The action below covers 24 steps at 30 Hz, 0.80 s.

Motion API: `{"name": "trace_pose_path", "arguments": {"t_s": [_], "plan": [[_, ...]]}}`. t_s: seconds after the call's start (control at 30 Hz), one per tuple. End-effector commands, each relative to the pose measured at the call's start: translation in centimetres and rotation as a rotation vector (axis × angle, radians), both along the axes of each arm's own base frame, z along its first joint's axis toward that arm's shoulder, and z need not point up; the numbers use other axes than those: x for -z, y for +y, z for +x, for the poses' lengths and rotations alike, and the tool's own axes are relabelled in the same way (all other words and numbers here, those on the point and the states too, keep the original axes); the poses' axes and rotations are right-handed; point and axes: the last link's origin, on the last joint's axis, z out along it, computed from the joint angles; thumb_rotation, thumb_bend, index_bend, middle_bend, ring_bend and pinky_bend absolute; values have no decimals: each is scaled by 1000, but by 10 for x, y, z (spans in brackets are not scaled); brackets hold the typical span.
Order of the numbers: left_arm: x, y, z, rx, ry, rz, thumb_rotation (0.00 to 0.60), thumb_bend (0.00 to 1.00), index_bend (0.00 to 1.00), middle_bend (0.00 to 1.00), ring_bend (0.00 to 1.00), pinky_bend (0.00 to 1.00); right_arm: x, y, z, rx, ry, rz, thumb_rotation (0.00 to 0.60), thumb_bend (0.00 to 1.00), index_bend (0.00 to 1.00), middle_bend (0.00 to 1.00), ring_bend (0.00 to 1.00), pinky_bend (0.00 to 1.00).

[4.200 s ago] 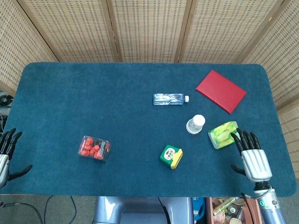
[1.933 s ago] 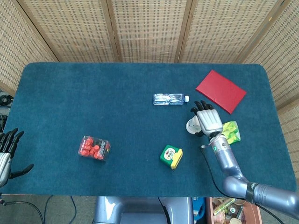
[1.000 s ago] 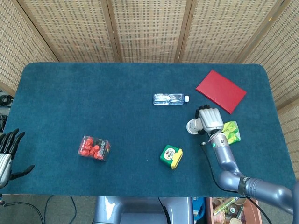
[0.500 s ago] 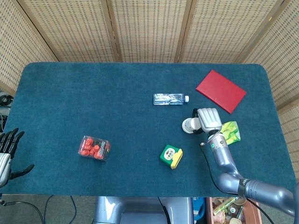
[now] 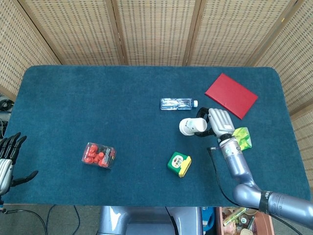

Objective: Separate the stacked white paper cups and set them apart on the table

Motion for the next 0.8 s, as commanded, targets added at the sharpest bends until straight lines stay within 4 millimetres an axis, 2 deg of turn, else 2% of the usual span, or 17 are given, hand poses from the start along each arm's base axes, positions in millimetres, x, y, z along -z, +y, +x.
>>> {"name": "trace_pose_path", "arguments": {"t_s": [0.03,0.37,0.57,0.77,0.8], "plan": [[1,4,2,0,-14,-2,600,169,0,0,0,0,-9,1,13,10,-103,-13,600,205,768,674,547,749],[7,10,-1,-18,-28,-16,600,169,0,0,0,0,-13,5,45,5,-246,4,600,204,768,674,547,750],[15,19,-8,-47,-77,-48,600,168,0,0,0,0,-9,8,81,-27,-327,46,600,205,768,674,547,750],[20,30,-3,-39,-129,-69,600,168,0,0,0,0,-10,7,96,-38,-325,48,600,204,768,674,547,750],[24,37,5,-26,-175,-82,600,168,0,0,0,0,-12,6,100,-44,-326,44,600,204,768,674,547,750]]}}
